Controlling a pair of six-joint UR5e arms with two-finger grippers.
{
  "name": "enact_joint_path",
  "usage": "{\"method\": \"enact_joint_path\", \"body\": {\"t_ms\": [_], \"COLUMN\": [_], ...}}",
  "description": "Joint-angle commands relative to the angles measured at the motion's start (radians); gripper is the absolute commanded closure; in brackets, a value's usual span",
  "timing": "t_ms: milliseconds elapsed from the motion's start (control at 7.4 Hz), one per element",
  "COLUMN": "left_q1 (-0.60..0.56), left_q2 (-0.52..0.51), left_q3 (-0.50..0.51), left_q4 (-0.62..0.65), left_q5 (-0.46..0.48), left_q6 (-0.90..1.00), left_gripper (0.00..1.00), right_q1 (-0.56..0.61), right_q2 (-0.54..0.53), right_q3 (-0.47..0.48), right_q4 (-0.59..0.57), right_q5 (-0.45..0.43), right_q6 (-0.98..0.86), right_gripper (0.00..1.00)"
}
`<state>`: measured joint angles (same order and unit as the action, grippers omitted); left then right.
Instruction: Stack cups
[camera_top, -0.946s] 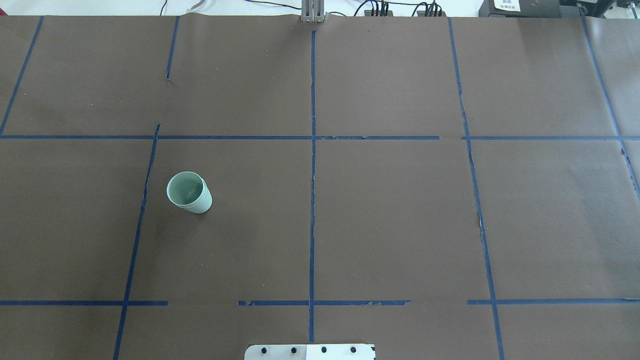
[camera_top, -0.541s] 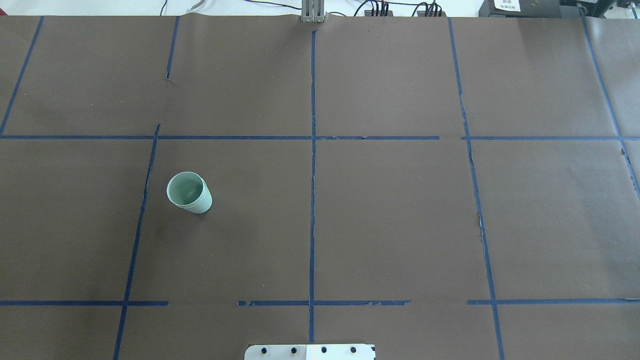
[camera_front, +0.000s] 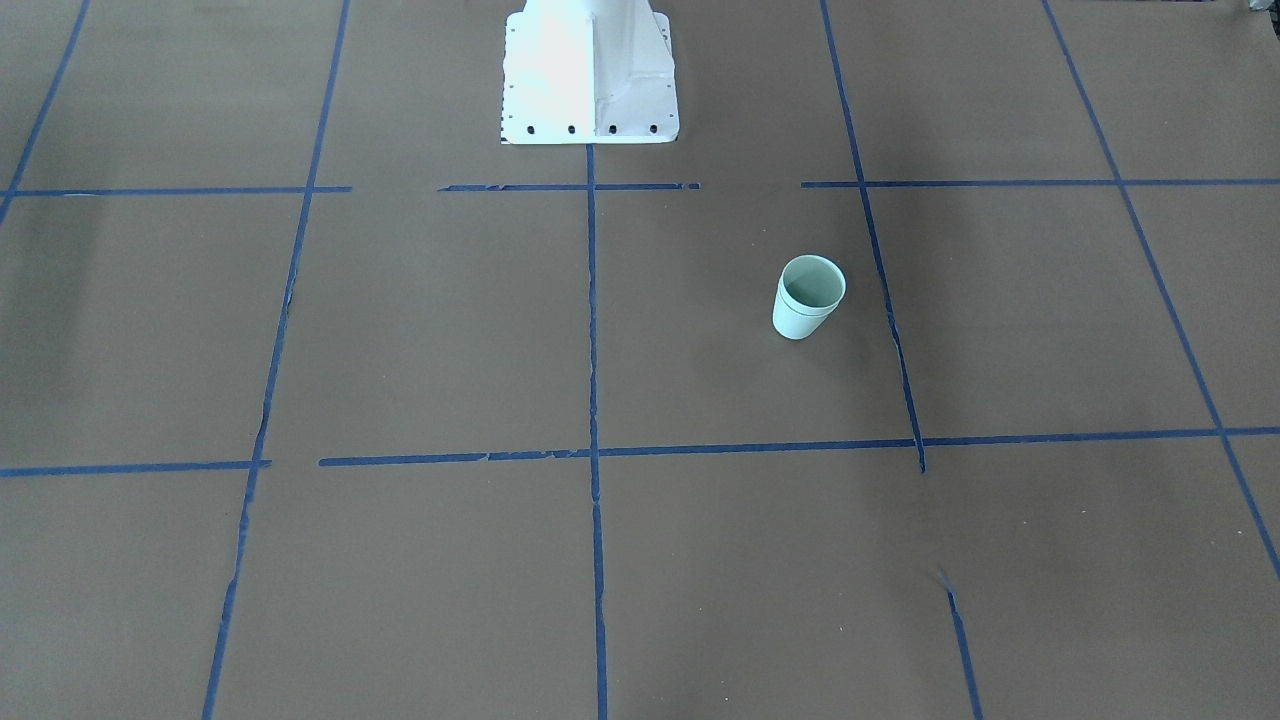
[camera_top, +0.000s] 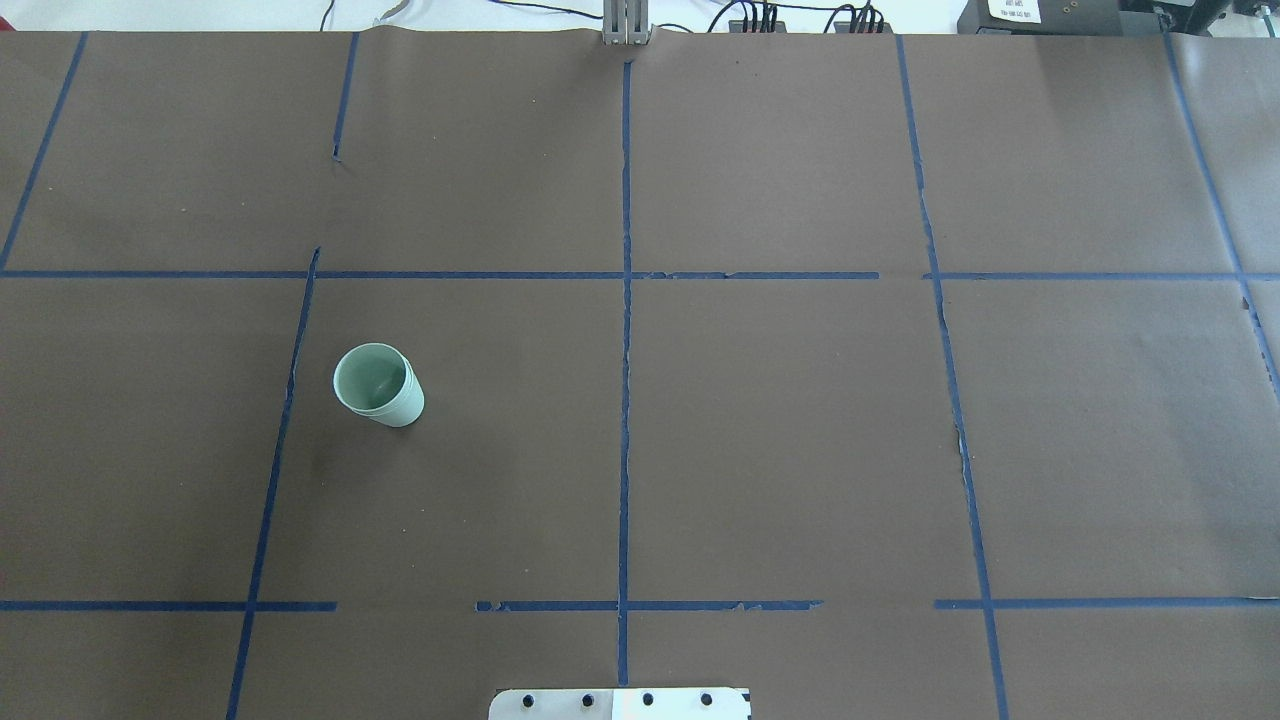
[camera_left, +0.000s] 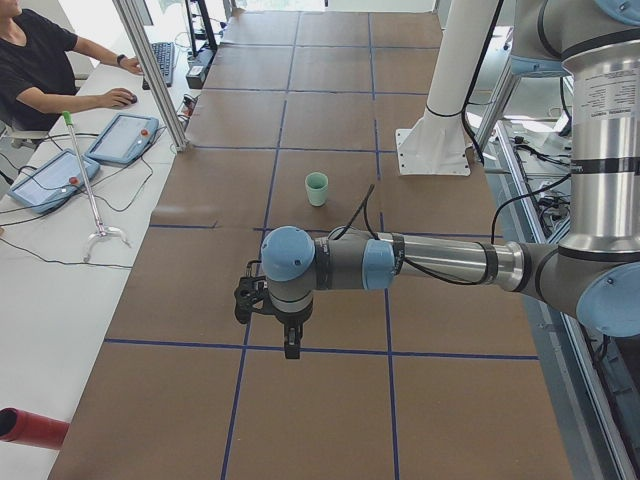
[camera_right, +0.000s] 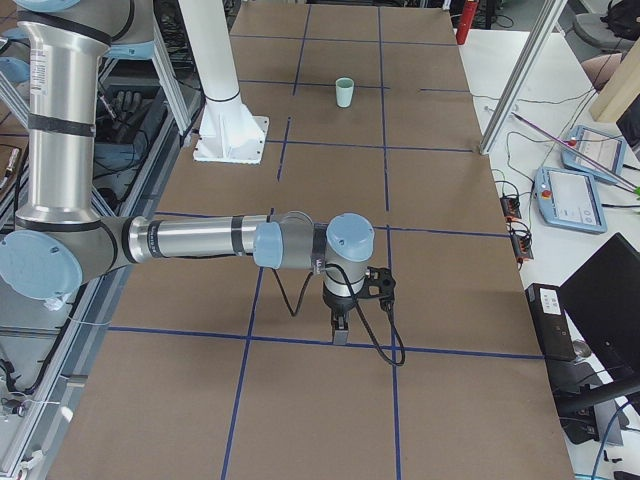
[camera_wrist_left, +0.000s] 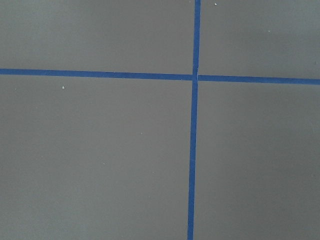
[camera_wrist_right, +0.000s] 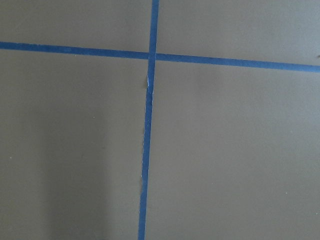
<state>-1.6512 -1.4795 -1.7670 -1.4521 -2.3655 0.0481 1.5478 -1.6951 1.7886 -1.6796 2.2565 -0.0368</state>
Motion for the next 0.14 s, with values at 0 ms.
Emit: {"method": "enact_joint_path", "body": {"t_ms": [0], "left_q1": [-0.001], "left_q2": [0.001], "left_q3": [-0.011], "left_q4": [0.001], "left_q5": [0.0], "left_q6": [0.001], "left_gripper": [0.0], "right_q1": [0.0], "right_q2": [0.0], "right_q3": [0.0], "right_q4": [0.0], "right_q5": [0.0], "right_q6": [0.0], "right_gripper": [0.0]}}
